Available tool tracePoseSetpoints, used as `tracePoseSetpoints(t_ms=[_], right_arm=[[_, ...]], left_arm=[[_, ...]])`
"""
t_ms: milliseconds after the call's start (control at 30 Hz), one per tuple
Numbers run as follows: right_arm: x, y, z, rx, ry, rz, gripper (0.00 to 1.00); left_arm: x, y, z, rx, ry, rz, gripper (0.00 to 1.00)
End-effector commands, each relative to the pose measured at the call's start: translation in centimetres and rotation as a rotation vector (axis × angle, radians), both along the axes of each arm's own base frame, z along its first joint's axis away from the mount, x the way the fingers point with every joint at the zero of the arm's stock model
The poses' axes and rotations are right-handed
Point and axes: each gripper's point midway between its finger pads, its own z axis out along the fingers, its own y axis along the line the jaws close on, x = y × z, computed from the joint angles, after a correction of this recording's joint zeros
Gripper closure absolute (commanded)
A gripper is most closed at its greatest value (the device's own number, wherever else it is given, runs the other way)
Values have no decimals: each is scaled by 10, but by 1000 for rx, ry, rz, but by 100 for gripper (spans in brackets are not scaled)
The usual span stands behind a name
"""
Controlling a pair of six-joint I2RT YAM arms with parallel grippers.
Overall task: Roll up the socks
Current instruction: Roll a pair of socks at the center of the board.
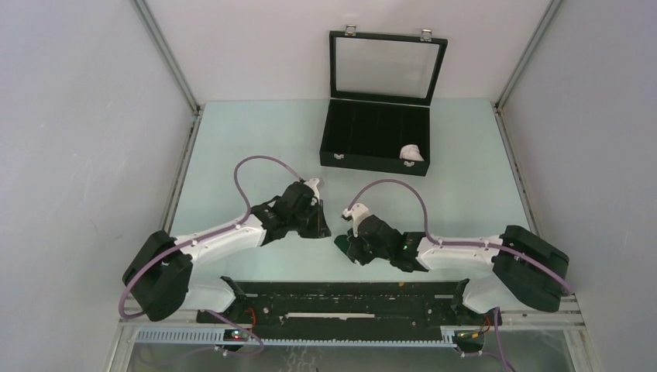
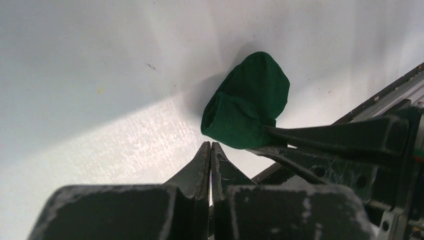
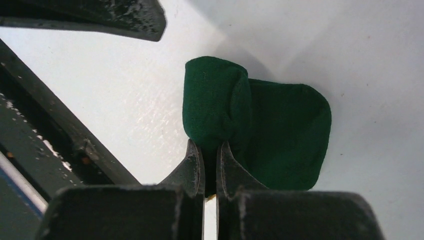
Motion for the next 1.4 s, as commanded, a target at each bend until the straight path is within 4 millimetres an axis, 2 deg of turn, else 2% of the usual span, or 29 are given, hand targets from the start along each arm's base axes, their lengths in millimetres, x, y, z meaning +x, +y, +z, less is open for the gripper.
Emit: tracePoseSetpoints(t_ms=[0,300,600,867,1100,1233,1367], right_arm=[[-27,-9,-14,88,222,-58,100],[-28,-37,-26,186,380,-225,100],[-16,-60,-32,247,458,-354,100],[-7,-64,-33,302,542,-383,100],[-11,-71,-45,304,609,-417,100],[-12,-73,-48,309,622,-434,92],[-7,-73,-41,320,600,-440,79]], left_arm=[[-3,-5,6,-28,2,-23,96],[-7,-36,18,-62,-3,-139,97],[-10,-65,24,-98,21,-216,97],[-14,-82,9,-76,62,-269,98],[-14,-92,1,-57,84,-285,98],[-12,-92,-9,-25,101,-283,98],[-13,-91,-21,12,119,-277,99]])
